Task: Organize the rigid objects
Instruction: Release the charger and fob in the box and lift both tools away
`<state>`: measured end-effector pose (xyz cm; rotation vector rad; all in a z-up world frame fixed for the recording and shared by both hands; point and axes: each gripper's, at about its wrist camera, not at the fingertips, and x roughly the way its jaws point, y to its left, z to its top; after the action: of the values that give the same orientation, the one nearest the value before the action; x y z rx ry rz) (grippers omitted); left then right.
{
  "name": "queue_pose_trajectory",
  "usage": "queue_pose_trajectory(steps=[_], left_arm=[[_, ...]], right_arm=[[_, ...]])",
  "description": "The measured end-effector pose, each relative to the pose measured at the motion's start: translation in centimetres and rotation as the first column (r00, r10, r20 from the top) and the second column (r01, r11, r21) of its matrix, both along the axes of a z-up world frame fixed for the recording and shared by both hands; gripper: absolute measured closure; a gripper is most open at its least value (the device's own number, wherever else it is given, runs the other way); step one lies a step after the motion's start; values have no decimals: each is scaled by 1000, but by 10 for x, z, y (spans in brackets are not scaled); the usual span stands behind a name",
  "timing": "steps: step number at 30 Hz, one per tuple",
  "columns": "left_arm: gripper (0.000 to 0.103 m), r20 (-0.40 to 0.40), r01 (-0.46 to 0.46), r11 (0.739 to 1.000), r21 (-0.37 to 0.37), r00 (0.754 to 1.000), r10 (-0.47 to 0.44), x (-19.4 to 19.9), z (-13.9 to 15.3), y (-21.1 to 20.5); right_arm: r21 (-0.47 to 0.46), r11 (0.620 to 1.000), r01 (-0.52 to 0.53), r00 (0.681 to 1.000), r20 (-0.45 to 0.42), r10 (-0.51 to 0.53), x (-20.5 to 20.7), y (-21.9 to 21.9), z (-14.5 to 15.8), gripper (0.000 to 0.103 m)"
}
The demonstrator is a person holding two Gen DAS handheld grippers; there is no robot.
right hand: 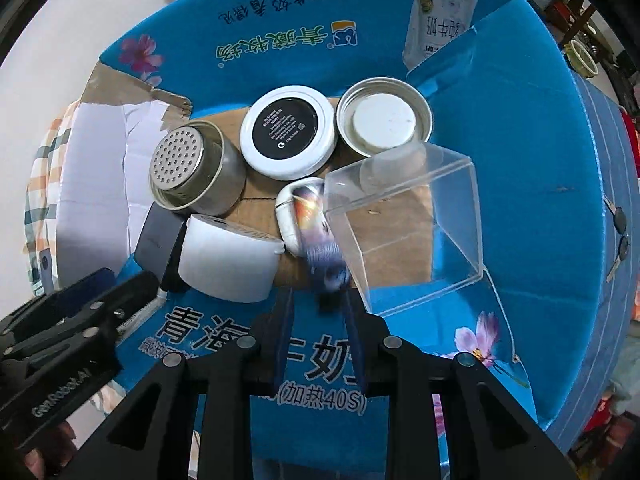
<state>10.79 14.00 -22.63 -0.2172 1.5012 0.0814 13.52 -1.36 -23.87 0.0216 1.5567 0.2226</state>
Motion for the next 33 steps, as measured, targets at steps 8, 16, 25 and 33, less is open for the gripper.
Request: queue_pose_trajectory(steps=[8,16,25,33], left_arm=[[48,53,10,999,39,999,-12,-1,28,-4],[11,88,-18,998,61,996,13,-4,51,-6],[0,138,-21,996,84,990,10,-11,77,-13],[0,220,-10,995,95,975,-12,-30,115,-26]], right_arm=[[-26,1000,14,1000,26,-13,-8,-12,26,66],[-51,998,26,996,89,-22,-12,-28,58,47],[-34,999,41,990,135,-36,-25,-46,89,10],[-9,999,43,979,201,-41,-44,-58,127,10]])
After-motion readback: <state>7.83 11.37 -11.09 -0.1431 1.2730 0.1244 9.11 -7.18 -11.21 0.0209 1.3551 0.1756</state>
